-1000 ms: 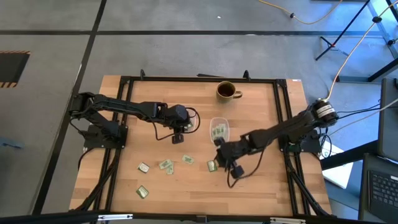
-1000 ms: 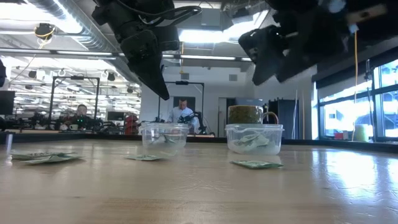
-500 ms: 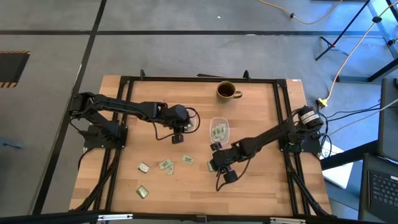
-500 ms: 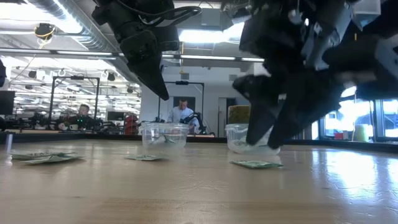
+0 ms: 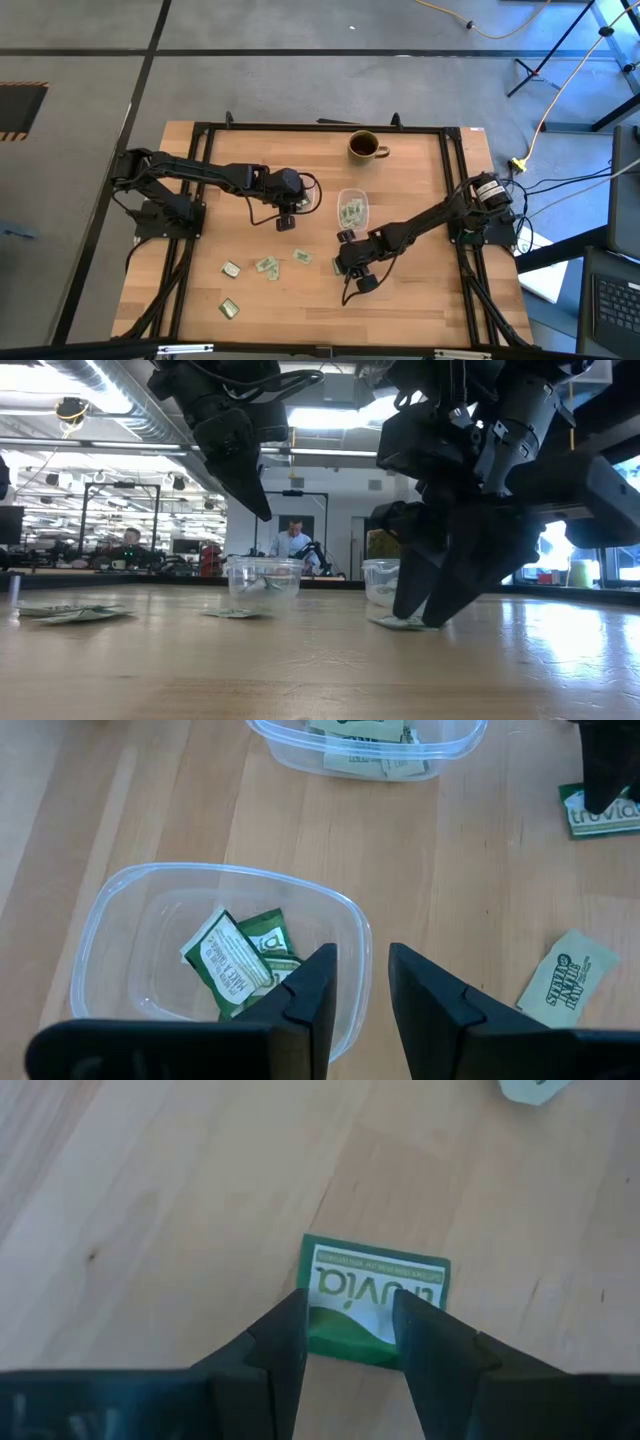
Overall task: Pick and place items into bin
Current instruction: Put the truvia packet into the left transparent bin
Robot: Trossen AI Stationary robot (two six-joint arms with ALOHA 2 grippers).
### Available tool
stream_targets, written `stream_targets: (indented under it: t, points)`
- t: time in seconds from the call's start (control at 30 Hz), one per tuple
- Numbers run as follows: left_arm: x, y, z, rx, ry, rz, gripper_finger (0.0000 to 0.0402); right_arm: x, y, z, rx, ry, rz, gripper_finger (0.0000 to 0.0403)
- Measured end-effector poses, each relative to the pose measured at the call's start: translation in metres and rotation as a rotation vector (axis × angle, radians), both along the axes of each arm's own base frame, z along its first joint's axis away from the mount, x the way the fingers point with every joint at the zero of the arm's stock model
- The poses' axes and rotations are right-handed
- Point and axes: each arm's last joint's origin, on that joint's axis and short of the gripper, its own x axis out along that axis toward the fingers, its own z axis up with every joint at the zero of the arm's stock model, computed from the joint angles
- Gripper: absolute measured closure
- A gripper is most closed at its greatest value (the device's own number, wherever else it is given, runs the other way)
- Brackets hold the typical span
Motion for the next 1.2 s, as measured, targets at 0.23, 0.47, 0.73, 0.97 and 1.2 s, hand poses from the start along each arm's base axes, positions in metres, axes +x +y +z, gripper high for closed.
stream_targets:
  t: [0.23,0.47,0.73,0.97,1.2]
  points:
    - [0.0,0.0,0.0,0.0,0.0,0.0,0.0313,0.0,-0.001,-0.001,-0.008,0.002,-0.001,0.0308]
    - [0.0,0.0,0.0,0.0,0.0,0.0,0.0313,-0.001,-0.001,0.002,-0.009,-0.007,0.006,0.0329]
    - [0.001,-0.001,0.001,-0.016,-0.013,-0.048,0.0313,-0.009,-0.004,0.045,-0.001,-0.114,0.031,0.0329]
    - [0.02,-0.014,0.018,0.109,-0.281,-0.411,0.0313,-0.024,-0.009,0.105,0.009,-0.317,0.098,0.0328]
    - [0.031,-0.037,0.035,0.444,-0.492,-0.709,0.0313,-0.04,-0.014,0.147,0.053,-0.479,0.096,0.0328]
